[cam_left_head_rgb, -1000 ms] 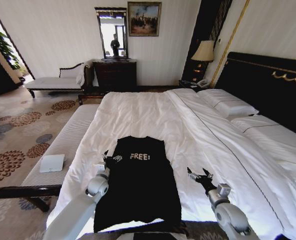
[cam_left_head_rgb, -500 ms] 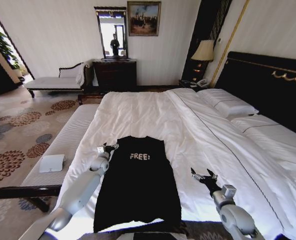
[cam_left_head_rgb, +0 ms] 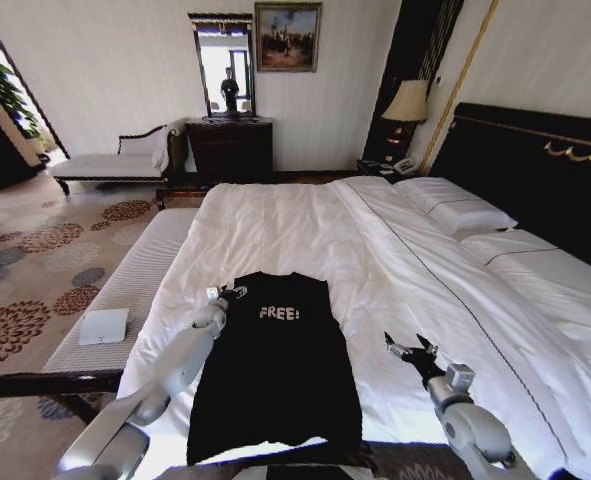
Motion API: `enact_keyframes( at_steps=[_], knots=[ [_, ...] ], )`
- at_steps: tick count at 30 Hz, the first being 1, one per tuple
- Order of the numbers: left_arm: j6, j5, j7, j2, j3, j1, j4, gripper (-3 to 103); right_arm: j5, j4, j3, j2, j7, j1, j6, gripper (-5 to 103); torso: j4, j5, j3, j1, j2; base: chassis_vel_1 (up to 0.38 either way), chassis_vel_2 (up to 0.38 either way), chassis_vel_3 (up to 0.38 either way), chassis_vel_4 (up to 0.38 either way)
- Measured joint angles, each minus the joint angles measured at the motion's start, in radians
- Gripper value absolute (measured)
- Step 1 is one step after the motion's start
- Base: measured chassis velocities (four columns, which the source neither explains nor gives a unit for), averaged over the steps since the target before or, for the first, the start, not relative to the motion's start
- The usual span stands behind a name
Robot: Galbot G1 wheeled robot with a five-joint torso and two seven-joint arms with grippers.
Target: Fold the clothes on the bed.
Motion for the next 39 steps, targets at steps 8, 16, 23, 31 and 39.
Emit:
enact_keyframes(
  at_steps=[8,16,23,31,39],
  knots=[
    [-0.016,0.024,0.034,-0.033,-0.001,-0.057,0.099,70,0.002,-0.005,0.000,0.000,0.000,0.003,0.000,100,0.0002,0.0000,0.000,0.000,0.000,0.000,0.000,0.000,0.000],
    [-0.027,0.045,0.041,-0.057,0.000,-0.078,0.142,43,0.009,-0.003,0.006,-0.004,0.000,0.003,-0.001,100,0.0003,-0.0001,0.000,0.000,0.000,0.000,0.000,0.000,0.000],
    [-0.035,0.052,0.030,-0.060,-0.001,-0.087,0.150,16,0.009,-0.010,-0.007,-0.003,0.000,0.012,-0.002,100,0.0001,-0.0001,0.000,0.000,0.000,0.000,0.000,0.000,0.000],
    [-0.035,0.051,0.021,-0.050,0.000,-0.089,0.150,1,0.047,-0.038,-0.048,-0.047,0.012,0.071,-0.015,100,0.0001,-0.0001,0.000,0.000,0.000,0.000,0.000,0.000,0.000],
    [-0.031,0.037,0.016,-0.042,0.003,-0.074,0.139,1,0.328,-0.108,-0.124,-0.128,0.043,0.238,-0.119,100,0.0003,-0.0001,0.000,0.000,0.000,0.000,0.000,0.000,0.000]
  ],
)
